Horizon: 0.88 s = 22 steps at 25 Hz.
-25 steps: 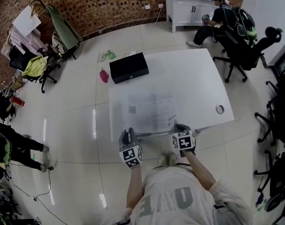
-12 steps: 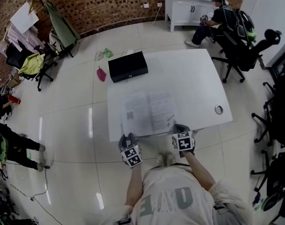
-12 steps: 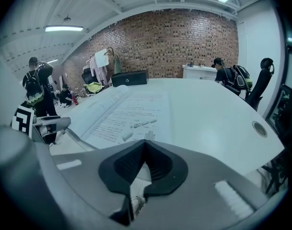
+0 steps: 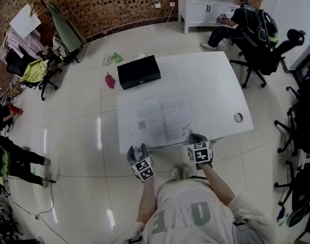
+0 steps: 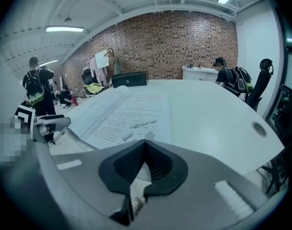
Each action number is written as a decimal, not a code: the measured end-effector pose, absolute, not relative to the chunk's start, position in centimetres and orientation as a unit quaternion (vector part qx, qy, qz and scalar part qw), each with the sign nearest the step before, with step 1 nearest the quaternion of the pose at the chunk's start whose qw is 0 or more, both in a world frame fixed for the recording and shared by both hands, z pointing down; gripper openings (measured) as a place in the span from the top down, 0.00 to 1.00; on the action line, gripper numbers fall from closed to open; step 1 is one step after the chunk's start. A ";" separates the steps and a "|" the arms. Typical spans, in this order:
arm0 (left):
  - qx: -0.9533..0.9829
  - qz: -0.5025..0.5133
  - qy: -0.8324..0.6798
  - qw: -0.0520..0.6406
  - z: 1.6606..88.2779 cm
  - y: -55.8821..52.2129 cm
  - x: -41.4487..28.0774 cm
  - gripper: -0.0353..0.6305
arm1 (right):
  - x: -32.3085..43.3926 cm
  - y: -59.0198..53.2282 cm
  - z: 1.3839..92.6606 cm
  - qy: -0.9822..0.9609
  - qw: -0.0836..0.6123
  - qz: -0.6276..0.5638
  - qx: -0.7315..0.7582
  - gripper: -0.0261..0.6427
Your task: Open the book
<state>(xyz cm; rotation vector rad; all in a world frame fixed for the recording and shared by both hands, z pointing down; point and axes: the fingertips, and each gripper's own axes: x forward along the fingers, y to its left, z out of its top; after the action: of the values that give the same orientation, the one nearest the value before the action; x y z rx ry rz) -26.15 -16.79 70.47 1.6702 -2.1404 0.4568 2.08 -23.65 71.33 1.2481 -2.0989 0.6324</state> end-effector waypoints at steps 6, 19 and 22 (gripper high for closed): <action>0.625 0.107 -0.745 0.208 66.4 -18.1 -25.6 0.92 | 2.0 -23.7 71.2 -0.784 0.273 0.281 0.482 0.96; 0.776 -0.018 -0.627 0.071 51.8 -19.8 -17.1 0.92 | -1.2 -20.2 57.0 -0.841 0.081 0.231 0.483 0.96; 0.777 -0.036 -0.625 0.071 51.2 -18.9 -17.3 0.92 | -0.9 -18.7 56.6 -0.843 0.075 0.223 0.484 0.96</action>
<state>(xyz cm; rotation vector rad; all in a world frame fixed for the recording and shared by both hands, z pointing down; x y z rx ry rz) -17.35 -18.94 51.20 2.3355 -1.8797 -0.1094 -0.86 -18.69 56.61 1.4531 -2.5281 0.6693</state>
